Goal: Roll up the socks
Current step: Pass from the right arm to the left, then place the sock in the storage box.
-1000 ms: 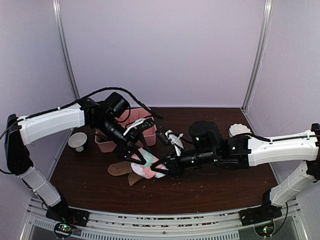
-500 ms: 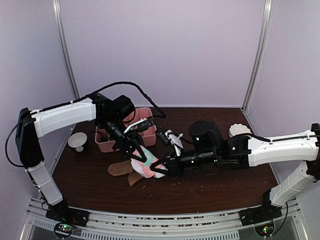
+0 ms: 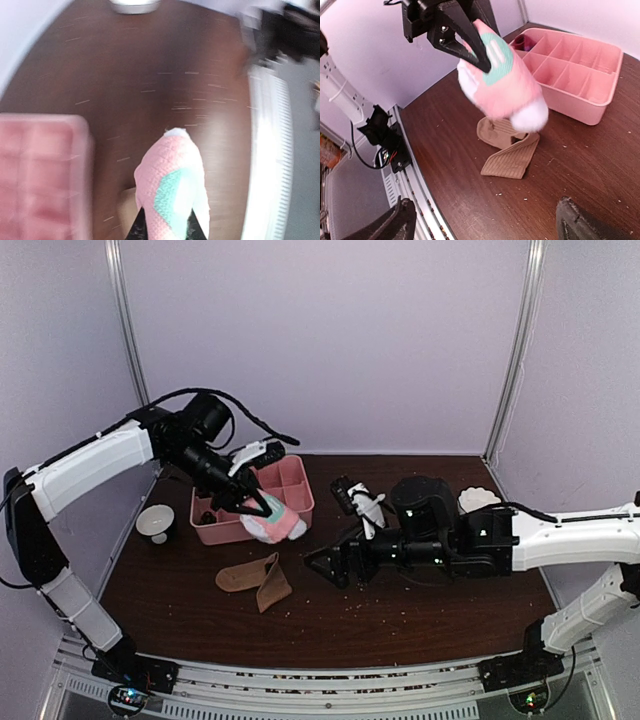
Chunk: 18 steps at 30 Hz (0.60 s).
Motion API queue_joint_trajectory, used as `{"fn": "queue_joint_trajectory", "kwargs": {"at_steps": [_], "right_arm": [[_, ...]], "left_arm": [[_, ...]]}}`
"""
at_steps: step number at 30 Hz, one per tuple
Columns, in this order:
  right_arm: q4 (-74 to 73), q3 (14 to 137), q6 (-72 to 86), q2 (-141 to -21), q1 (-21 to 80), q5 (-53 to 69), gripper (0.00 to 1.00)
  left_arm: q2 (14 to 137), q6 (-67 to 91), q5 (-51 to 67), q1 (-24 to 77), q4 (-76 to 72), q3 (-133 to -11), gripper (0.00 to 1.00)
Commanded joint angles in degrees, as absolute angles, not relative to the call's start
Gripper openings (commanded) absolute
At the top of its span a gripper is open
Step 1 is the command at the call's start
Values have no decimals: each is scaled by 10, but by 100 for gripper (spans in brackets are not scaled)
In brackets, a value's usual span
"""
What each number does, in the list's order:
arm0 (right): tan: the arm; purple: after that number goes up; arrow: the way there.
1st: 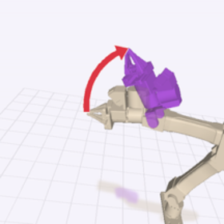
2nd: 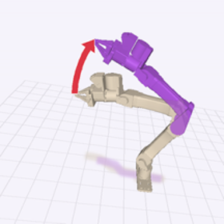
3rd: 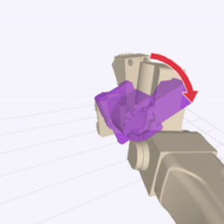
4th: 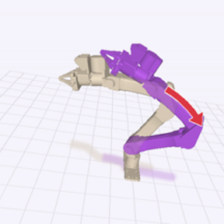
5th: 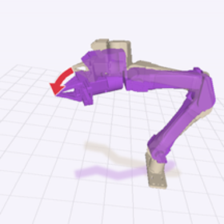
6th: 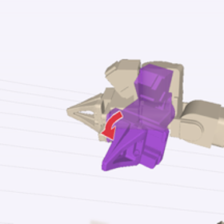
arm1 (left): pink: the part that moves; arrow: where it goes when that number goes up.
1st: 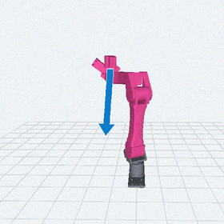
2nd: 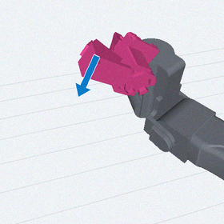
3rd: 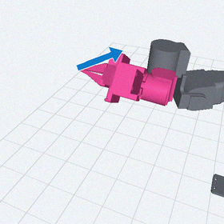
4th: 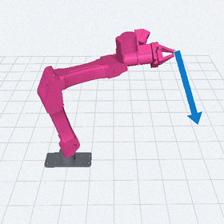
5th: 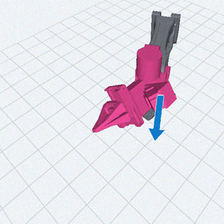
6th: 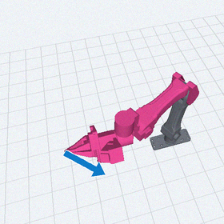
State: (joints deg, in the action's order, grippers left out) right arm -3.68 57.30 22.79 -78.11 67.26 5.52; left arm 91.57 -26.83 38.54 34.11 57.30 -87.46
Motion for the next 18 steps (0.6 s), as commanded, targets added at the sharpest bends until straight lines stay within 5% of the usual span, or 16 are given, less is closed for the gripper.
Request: {"fn": "queue_joint_trajectory", "kwargs": {"at_steps": [1, 6, 18], "right_arm": [[-81, 554, 218, -720, 675, -125, 100], [-69, 518, 290, -678, 672, -246, 99], [-39, 486, 306, -699, 663, -246, 100]], "left_arm": [[903, -161, 179, 250, 454, -897, 0], [930, -95, 94, 185, 417, -920, 0], [1077, 7, -214, 185, 417, -1025, 0]]}}
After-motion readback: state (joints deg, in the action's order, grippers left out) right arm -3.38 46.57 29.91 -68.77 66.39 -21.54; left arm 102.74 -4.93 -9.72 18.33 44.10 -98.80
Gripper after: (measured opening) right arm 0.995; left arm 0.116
